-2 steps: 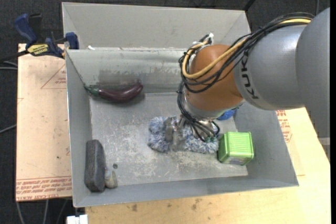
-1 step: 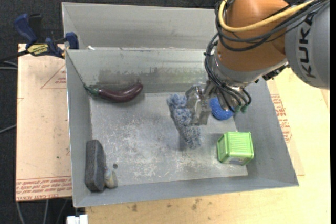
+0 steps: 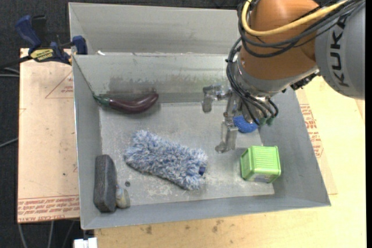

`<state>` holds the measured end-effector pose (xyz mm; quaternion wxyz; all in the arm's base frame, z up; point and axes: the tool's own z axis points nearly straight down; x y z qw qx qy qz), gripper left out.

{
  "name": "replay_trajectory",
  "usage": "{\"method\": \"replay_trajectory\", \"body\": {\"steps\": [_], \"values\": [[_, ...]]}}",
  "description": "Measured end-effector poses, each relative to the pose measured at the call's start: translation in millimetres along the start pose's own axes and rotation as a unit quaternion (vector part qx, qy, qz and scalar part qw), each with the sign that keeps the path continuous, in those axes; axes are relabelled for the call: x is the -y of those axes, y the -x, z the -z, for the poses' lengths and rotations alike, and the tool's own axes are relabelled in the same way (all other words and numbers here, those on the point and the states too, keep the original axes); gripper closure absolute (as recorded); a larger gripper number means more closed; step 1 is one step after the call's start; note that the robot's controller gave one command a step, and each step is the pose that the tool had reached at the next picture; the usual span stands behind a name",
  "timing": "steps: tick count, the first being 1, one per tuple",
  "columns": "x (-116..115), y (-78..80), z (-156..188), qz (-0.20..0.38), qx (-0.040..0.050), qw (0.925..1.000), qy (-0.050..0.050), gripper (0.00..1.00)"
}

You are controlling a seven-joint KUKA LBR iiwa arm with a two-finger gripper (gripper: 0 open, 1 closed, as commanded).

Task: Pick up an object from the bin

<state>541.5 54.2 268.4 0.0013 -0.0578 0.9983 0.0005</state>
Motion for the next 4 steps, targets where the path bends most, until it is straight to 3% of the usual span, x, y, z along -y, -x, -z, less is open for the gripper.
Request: {"method": "replay_trajectory", "body": {"steps": [1,2,3,4], "values": [[0,0.0,0,0.000,0.0000,1.0000,0.000,0.00],[-34,2.1,-23,0.035,0.0013,0.9994,-0.001,0.00],[-54,-26.2,-69,0.061,0.0020,0.9982,0.001,0.00],[-40,-33.0,-112,0.057,-0.0015,0.9984,0.001,0.00]]}}
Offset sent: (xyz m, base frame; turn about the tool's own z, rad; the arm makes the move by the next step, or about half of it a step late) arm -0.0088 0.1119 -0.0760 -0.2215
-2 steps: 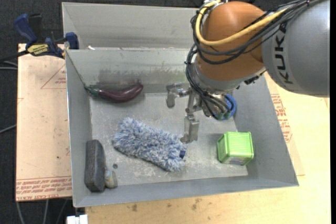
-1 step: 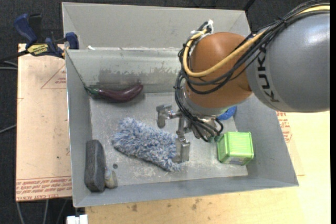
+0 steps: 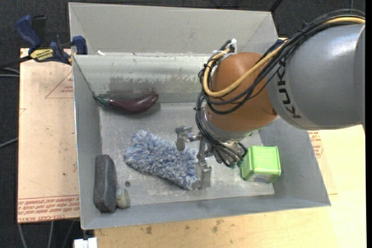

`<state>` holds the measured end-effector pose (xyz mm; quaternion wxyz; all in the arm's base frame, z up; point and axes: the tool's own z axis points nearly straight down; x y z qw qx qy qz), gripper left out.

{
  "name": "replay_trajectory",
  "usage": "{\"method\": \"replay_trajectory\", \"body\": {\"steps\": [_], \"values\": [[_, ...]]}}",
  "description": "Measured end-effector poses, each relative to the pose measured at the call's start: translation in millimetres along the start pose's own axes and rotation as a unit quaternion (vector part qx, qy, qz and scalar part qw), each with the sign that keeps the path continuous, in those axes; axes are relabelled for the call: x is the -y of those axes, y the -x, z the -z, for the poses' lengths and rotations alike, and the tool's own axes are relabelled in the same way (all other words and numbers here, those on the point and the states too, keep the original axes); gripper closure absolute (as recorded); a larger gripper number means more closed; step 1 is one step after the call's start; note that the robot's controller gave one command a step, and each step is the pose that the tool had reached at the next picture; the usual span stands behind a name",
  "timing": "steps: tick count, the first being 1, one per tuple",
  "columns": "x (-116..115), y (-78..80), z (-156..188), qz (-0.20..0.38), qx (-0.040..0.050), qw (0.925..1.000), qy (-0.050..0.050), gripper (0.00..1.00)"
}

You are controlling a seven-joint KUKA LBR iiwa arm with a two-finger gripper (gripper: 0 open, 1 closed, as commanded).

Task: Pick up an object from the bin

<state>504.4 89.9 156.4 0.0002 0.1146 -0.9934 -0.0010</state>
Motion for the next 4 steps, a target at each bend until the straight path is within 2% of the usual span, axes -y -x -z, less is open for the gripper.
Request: {"method": "replay_trajectory", "body": {"steps": [1,3,4], "values": [[-2,20.4,-19,-0.018,0.0005,0.9998,-0.001,0.00],[-10,26.0,-31,-0.017,0.0038,0.9999,0.000,0.00],[2,38.6,-83,0.025,0.0007,0.9997,0.000,1.00]]}}
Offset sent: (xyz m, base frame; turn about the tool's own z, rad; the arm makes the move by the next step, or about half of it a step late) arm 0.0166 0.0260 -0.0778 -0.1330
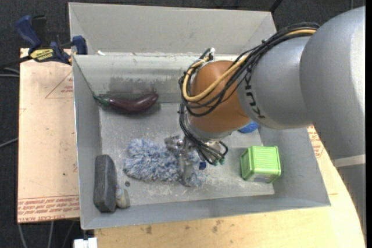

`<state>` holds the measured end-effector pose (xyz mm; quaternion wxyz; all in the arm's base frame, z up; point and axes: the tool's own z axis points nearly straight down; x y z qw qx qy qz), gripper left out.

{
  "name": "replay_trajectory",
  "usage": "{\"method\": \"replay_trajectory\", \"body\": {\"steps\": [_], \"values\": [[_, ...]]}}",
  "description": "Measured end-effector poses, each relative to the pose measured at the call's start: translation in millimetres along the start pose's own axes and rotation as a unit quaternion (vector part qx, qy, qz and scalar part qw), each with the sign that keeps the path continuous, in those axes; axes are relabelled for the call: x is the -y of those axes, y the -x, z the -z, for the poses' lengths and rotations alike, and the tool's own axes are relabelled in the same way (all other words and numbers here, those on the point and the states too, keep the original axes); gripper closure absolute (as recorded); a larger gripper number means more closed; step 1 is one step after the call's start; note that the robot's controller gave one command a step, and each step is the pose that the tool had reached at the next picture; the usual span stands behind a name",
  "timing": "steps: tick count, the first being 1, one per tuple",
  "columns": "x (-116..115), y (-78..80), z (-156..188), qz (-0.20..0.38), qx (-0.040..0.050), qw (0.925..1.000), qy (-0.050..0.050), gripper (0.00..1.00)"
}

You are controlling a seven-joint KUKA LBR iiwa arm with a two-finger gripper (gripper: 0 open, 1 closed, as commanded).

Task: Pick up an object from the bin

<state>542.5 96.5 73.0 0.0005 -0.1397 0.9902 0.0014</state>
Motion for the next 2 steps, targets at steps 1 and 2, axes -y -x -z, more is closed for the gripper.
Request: {"method": "replay_trajectory", "body": {"steps": [1,2], "values": [[0,0.0,0,0.000,0.0000,1.0000,0.000,1.00],[-23,11.2,128,-0.027,0.0008,0.9996,-0.001,1.00]]}}
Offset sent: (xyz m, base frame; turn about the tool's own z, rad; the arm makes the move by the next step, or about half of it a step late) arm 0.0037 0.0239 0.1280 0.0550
